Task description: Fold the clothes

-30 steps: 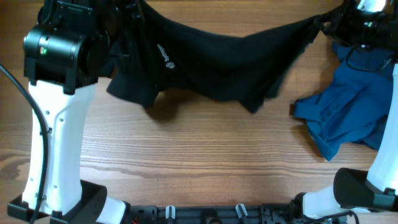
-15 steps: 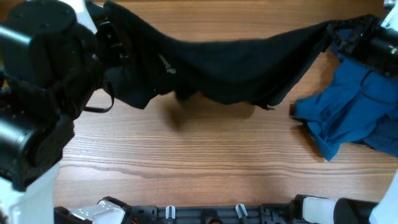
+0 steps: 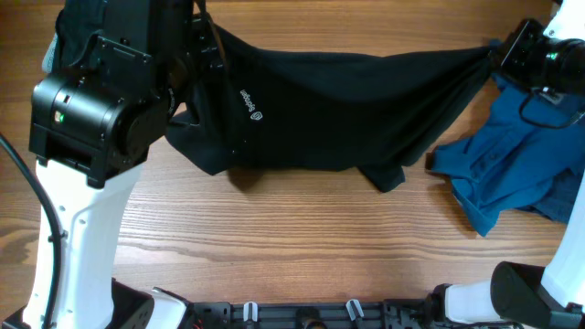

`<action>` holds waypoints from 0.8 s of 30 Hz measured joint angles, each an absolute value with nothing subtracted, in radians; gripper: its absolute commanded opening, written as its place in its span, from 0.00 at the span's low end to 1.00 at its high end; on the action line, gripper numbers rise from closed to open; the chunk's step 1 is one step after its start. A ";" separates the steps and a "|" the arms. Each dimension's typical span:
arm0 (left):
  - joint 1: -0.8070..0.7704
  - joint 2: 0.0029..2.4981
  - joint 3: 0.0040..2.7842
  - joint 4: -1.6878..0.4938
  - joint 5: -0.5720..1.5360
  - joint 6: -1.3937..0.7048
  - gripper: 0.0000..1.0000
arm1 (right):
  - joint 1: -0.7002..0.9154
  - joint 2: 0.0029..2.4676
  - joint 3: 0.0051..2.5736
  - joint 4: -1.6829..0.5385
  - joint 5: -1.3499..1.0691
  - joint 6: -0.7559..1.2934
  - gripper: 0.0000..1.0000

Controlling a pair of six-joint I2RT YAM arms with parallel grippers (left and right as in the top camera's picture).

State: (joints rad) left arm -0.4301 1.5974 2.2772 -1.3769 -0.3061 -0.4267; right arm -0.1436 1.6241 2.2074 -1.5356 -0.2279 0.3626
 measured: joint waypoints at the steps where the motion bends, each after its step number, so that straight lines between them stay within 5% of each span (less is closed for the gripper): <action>1: -0.430 1.597 2.277 -1.390 -0.308 -0.431 0.04 | -0.144 1.630 2.207 -1.571 -0.213 0.363 0.04; 11: -0.430 1.598 2.277 -1.499 -0.309 -0.482 0.04 | -0.144 1.636 2.035 -1.580 -0.148 0.361 0.04; 24: -0.430 1.705 2.277 -1.591 -0.250 -0.519 0.04 | -0.144 1.637 1.605 -1.290 -0.140 0.366 0.04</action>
